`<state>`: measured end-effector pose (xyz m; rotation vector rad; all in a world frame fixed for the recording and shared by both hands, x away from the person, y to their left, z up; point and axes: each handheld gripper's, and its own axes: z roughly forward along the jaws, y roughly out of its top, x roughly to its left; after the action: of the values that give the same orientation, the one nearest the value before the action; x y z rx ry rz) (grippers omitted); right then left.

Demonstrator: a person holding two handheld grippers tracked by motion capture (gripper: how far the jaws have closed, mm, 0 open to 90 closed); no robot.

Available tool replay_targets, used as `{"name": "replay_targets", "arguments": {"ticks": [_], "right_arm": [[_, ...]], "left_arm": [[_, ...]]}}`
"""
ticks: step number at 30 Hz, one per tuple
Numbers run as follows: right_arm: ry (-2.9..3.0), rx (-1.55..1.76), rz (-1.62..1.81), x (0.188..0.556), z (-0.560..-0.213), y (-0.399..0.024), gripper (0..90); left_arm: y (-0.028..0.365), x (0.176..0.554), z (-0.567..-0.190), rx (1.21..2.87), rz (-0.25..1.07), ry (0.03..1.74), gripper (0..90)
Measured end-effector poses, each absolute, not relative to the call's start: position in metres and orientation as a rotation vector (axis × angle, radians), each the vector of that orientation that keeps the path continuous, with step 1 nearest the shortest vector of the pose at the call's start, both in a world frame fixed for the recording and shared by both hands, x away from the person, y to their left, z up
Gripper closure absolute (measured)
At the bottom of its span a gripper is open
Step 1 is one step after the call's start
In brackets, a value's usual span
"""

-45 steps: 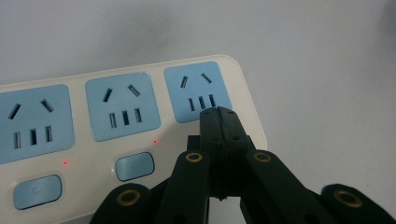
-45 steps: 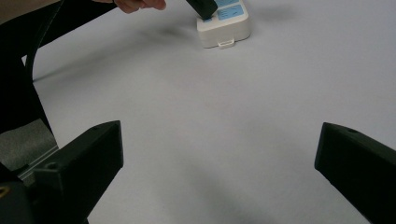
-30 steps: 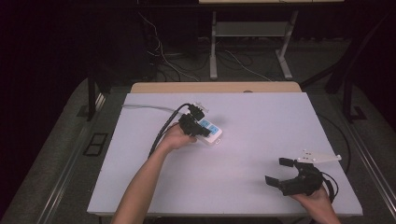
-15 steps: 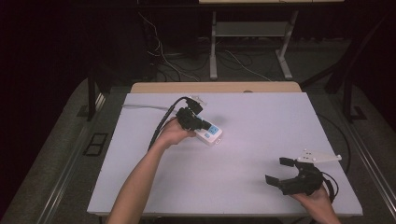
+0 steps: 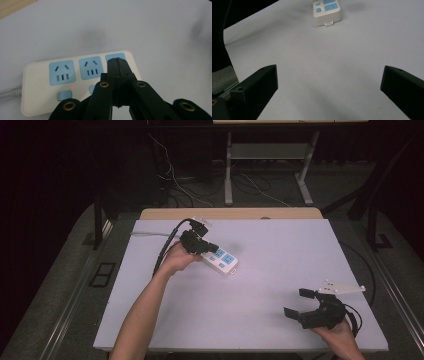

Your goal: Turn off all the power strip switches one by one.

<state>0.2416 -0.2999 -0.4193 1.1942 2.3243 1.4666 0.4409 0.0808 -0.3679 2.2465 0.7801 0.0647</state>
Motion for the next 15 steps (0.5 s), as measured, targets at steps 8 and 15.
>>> {"name": "replay_targets", "arguments": {"ticks": [8,15], "right_arm": [[2.326,1.196,1.465,0.242,-0.419,-0.299,1.0],[2.323,1.197,1.467,0.242,-0.419,-0.299,1.0]], "left_arm": [[0.093,0.447,-0.369,2.221,0.086,0.823,89.3],[0.096,0.452,-0.375,2.223,0.084,0.853,89.3]]}}
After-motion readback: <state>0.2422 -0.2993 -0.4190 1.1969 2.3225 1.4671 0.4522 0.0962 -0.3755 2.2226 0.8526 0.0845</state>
